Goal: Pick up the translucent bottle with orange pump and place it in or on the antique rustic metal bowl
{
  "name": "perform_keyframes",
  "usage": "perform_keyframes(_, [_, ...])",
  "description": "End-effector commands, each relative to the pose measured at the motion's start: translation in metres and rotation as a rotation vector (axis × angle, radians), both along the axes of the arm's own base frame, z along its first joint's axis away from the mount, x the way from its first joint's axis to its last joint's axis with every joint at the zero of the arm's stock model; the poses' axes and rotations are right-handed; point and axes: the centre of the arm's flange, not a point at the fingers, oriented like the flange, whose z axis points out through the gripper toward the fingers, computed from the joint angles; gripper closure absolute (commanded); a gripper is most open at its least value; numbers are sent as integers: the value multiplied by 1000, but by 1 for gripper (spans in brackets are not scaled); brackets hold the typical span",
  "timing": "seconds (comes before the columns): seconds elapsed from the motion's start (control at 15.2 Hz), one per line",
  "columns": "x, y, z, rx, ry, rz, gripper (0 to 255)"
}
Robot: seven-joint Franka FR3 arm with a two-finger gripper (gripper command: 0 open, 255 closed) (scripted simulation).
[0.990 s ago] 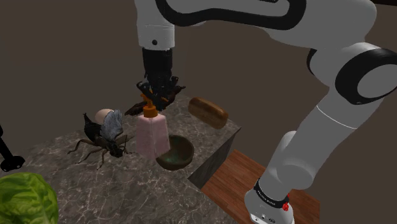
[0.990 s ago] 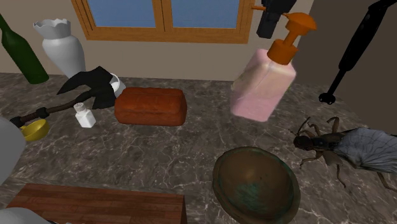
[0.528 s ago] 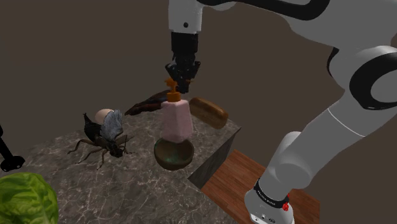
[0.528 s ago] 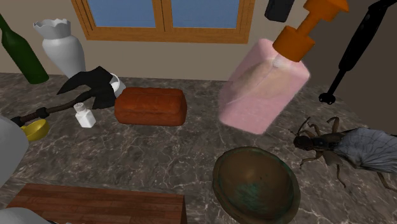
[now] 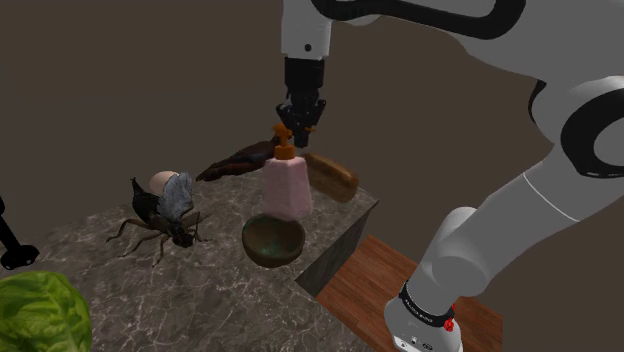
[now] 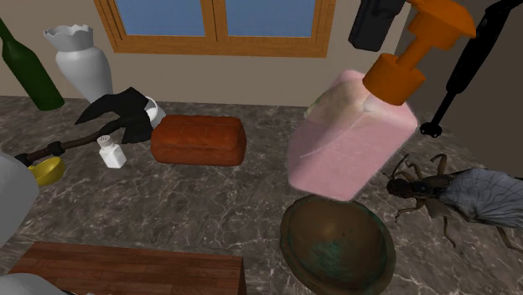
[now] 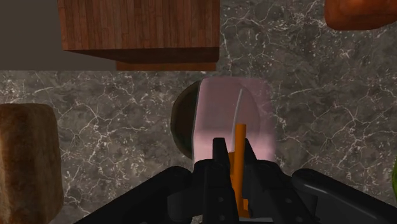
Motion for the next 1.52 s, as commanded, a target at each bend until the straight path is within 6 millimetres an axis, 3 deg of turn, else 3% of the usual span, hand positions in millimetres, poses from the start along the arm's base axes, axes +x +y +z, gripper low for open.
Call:
perform_keyframes(0.0, [1, 0, -11, 0, 0, 0, 255])
perform_keyframes(1.45, [1, 0, -127, 0, 0, 0, 255])
